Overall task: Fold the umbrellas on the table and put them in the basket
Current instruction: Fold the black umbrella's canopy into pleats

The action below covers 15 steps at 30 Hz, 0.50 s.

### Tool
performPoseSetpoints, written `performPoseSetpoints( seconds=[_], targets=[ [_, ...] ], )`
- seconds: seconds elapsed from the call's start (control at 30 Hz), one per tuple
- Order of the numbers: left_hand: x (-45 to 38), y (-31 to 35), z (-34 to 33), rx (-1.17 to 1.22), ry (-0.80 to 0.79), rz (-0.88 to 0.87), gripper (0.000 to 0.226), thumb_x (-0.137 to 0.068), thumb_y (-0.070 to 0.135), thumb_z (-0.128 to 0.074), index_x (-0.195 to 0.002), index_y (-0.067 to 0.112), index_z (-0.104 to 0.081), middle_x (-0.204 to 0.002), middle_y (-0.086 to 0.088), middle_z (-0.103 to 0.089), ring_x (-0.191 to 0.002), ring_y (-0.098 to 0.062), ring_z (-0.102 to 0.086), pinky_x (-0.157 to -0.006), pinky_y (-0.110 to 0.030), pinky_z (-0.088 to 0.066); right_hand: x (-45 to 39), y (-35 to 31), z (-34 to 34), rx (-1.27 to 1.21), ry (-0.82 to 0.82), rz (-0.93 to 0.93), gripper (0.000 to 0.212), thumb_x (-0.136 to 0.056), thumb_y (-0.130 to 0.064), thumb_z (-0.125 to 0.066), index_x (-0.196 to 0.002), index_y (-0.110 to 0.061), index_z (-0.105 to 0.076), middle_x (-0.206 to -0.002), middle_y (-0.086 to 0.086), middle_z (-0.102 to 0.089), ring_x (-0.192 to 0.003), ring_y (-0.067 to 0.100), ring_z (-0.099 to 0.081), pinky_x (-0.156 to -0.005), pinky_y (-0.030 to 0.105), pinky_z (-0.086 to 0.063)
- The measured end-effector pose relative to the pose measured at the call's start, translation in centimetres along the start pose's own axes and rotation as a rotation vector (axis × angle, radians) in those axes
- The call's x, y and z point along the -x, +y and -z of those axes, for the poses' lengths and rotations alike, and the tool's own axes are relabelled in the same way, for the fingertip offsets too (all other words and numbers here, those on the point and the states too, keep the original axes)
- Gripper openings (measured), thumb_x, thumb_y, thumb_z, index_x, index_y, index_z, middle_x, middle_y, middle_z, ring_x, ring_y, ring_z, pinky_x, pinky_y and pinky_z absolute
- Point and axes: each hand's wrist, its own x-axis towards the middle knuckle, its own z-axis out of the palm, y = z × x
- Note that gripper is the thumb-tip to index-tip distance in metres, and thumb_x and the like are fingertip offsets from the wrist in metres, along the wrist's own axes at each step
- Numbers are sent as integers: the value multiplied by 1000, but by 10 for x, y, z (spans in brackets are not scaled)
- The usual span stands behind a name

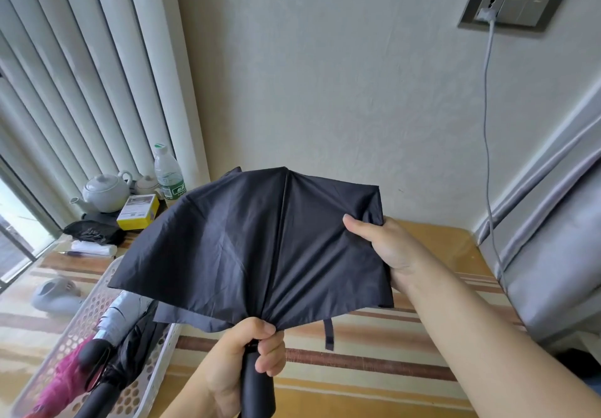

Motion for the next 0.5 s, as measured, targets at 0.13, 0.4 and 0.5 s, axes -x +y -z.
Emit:
performPoseSetpoints(
  seconds=[0.13,0.4,0.5],
  targets=[
    [2,0,1,-92,-27,14,29,-43,21,-67,-41,12,-40,-37,-2,-34,-35,-16,-32,-43,-25,-37,-6,2,11,585,63,-9,13,-85,-27,-73,-89,-15,-71,-95,3,-75,-84,17,-70,-82,34,-56],
    [2,-3,10,-142,-94,107,39,-36,21,-79,-40,11,-41,-37,-4,-35,-35,-17,-34,-44,-26,-38,-17,-60,0,926,-181,311,30,-87,-33,-69,-117,-30,-63,-104,-16,-66,-100,-2,-60,-90,18,-42],
    [4,-2,10,-159,-112,115,47,-32,26,-84,-41,11,-41,-37,-4,-35,-37,-18,-34,-45,-26,-38,-27,-67,-11,946,-287,203,22,-86,-38,-68,-106,-27,-68,-98,-10,-69,-95,5,-64,-94,22,-46]
  ],
)
